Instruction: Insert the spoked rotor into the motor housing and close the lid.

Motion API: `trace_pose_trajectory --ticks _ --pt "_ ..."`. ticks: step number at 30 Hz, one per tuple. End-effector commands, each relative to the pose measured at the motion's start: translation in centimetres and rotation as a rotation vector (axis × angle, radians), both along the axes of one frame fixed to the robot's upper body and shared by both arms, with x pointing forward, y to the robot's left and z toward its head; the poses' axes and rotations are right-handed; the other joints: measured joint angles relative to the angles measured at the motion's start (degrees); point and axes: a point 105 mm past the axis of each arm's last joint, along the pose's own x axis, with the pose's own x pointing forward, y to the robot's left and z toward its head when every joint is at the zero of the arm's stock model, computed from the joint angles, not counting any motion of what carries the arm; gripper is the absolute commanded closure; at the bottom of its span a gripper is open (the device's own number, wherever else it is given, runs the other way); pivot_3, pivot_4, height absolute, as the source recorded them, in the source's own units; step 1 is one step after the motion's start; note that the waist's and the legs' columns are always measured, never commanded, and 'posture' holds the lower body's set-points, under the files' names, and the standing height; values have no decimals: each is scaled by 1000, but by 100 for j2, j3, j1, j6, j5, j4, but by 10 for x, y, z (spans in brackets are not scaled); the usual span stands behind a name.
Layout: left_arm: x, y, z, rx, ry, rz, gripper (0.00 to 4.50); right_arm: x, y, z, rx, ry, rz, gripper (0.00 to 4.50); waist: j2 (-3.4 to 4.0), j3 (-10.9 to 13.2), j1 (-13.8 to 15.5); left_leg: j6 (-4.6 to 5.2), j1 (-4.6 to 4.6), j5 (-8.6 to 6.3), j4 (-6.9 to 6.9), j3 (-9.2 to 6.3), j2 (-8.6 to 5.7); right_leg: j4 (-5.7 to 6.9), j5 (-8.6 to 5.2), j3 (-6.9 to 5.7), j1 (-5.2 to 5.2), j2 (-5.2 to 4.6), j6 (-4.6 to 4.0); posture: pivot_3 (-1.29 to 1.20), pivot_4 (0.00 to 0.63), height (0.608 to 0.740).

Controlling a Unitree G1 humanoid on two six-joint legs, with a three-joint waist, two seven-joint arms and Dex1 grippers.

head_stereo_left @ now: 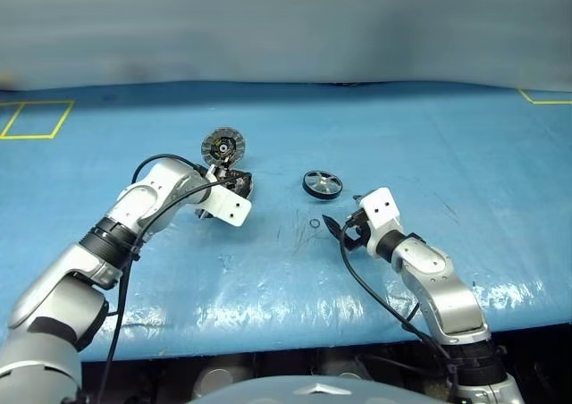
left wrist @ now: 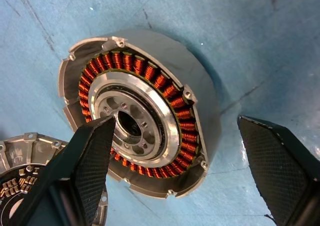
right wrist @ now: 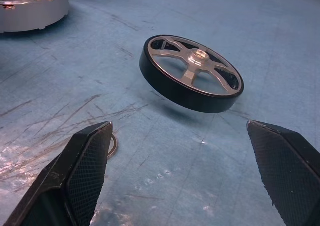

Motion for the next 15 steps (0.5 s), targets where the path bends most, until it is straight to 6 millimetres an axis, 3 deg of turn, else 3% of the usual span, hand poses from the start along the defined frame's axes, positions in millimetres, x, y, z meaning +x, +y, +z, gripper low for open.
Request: trace_pose_trajectory --ticks 1,15 --pt "6 0 12 -3 -41 -2 355 0 2 15 5 -51 14 11 0 0 0 0 0 0 1 0 0 1 0 0 0 0 0 0 150 740" --pt "-2 12 -9 66 31 11 355 1 2 15 11 -54 5 11 0 -1 -9 0 1 0 9 0 0 8 1 0 3 1 1 0 150 740"
